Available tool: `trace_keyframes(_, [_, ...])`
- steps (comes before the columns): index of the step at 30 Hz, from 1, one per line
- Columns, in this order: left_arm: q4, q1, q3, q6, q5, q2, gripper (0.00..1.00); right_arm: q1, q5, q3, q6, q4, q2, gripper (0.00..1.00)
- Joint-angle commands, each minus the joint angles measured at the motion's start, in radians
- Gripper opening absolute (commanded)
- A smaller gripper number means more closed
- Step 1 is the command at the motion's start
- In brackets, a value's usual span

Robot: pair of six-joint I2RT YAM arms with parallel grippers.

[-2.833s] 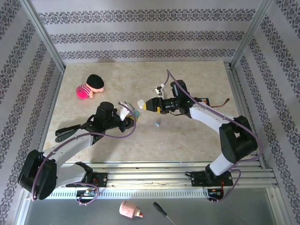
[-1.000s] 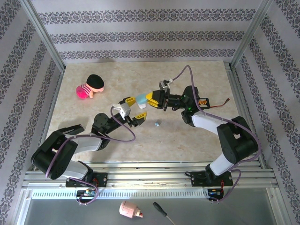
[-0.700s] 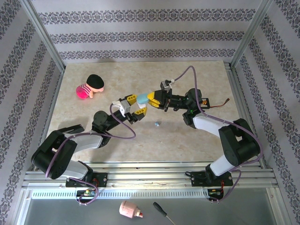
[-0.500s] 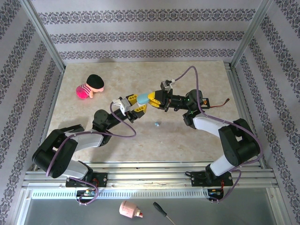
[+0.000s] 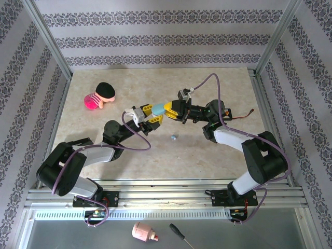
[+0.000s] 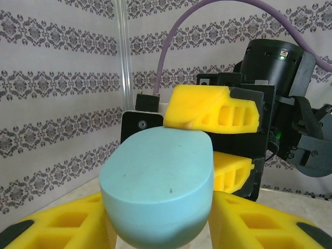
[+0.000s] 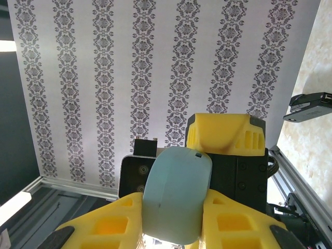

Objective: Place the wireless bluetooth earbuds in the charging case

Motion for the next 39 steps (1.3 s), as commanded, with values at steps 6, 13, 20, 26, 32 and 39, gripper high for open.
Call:
trace_keyframes(6, [0.065,-0.009,0.027,-0.037,0.091,0.002,0.48,-0.006,0.028,-0.007,0.000,0.073,0.011,0.21])
trace_keyframes(13, [0.065,-0.009,0.042,-0.072,0.113,0.010,0.46,-0.004,0.031,-0.006,0.000,0.075,0.012,0.21])
trace_keyframes(20, [0.065,-0.009,0.049,-0.084,0.126,0.013,0.46,-0.006,0.031,-0.005,-0.002,0.074,0.012,0.21])
trace_keyframes(26, [0.065,-0.009,0.056,-0.083,0.138,0.022,0.39,-0.006,0.031,-0.003,-0.001,0.076,0.013,0.21])
trace_keyframes(32, [0.064,-0.009,0.051,-0.064,0.143,0.020,0.33,-0.006,0.034,-0.002,-0.009,0.070,0.014,0.27])
trace_keyframes(39, [0.056,-0.002,0.013,-0.006,0.122,0.009,0.32,-0.026,0.064,-0.020,-0.167,-0.021,-0.041,0.63])
